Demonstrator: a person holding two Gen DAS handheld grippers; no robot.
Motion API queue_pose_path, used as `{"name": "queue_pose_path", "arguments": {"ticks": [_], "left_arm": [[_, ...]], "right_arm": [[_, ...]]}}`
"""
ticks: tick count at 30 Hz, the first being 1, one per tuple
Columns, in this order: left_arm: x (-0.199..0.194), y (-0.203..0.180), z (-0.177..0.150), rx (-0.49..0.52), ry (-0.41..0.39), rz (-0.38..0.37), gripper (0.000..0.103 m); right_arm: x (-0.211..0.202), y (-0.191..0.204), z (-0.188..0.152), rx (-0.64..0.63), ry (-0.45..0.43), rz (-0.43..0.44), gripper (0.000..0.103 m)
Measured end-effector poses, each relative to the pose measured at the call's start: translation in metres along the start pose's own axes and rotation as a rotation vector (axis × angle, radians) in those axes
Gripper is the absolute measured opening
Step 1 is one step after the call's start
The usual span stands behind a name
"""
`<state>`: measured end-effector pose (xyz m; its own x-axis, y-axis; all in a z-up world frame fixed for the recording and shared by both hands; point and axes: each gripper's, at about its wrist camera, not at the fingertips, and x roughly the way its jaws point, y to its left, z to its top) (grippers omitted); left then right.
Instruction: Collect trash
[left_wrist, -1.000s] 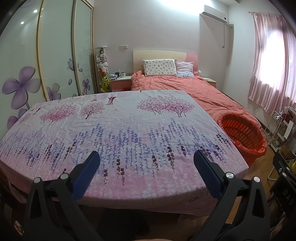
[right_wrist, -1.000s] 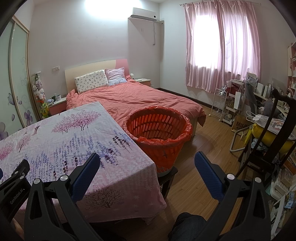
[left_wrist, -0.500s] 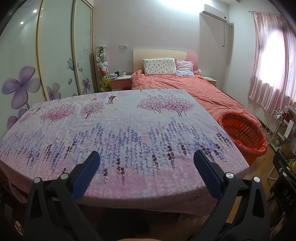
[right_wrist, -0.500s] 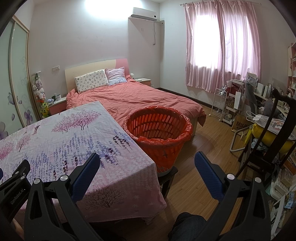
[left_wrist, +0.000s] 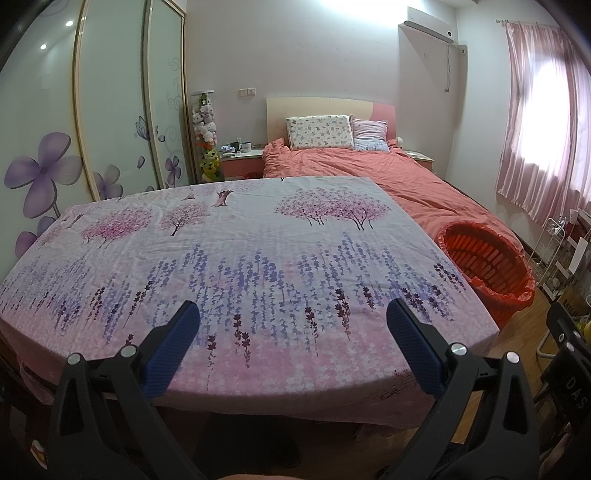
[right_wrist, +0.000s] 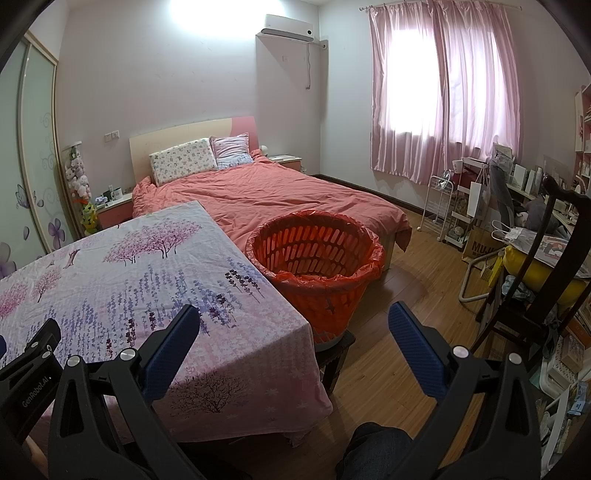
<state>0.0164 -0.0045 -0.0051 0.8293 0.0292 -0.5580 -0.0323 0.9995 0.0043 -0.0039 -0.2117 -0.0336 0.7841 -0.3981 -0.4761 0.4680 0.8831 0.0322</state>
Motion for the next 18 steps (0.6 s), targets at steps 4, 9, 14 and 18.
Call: {"name": "queue_pose_path", "arguments": {"ticks": [4,9,14,18], "left_arm": [[-0.0001,0.0012,-0.0010,0.001,0.001,-0.001,0.099],[-0.0002,0.0007,-0.0014,0.004,0.002,-0.002,0.099],[0.0000,0.0017,-0.0012,0.008,0.005,-0.005,0.099],[-0.0003,0.0013,-0.0009,0.009,0.005,-0.007,0.099]], "right_arm": [[0.0001,-0.0001,0.0001,0.000,0.001,0.000,0.101],[0.0001,-0.0002,0.0003,0.000,0.001,0.001,0.101],[0.0001,-0.0001,0.0005,0.000,0.001,0.001,0.101],[0.0002,-0.0002,0.0006,0.000,0.001,0.001,0.101]]}}
